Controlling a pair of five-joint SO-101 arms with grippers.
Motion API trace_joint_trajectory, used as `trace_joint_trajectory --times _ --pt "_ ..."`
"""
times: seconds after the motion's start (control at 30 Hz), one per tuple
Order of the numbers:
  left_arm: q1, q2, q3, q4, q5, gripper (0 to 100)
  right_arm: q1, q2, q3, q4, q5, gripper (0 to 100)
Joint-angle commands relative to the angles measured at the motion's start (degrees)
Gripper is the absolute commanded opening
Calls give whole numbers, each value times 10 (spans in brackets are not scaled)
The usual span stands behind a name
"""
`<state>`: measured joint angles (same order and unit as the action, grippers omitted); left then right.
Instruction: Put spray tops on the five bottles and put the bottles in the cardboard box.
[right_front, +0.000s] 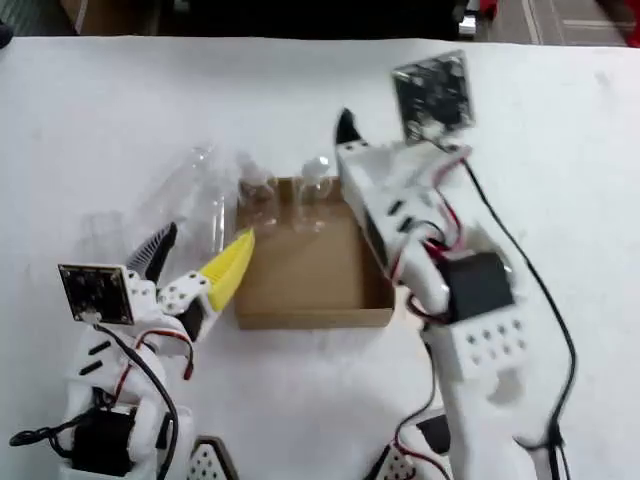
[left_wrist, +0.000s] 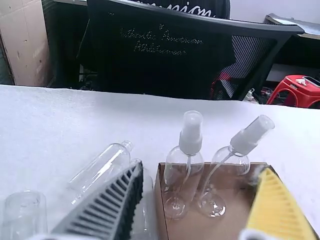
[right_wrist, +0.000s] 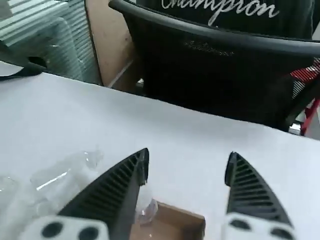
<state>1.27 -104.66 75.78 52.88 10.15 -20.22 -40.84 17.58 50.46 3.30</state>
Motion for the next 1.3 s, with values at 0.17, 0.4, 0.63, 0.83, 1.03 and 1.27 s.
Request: trace_joint_trajectory --times 0.17,0.4,0.63,0.83,1.03,1.27 --pt "-6 -1 -1 -16 -4 331 120 -36 140 52 -6 43" --pt "-6 -1 -1 -15 -4 331 139 -31 285 -79 -97 20" --pt "-3 -1 5 -18 -4 331 166 -32 382 -163 -90 16" --pt "-3 -1 5 -18 -4 331 183 -36 447 -265 -87 16" --pt "-6 -1 5 -18 -5 331 182 -36 452 -277 -87 16" --pt "-6 -1 5 -18 -5 331 179 -36 452 -277 -87 17"
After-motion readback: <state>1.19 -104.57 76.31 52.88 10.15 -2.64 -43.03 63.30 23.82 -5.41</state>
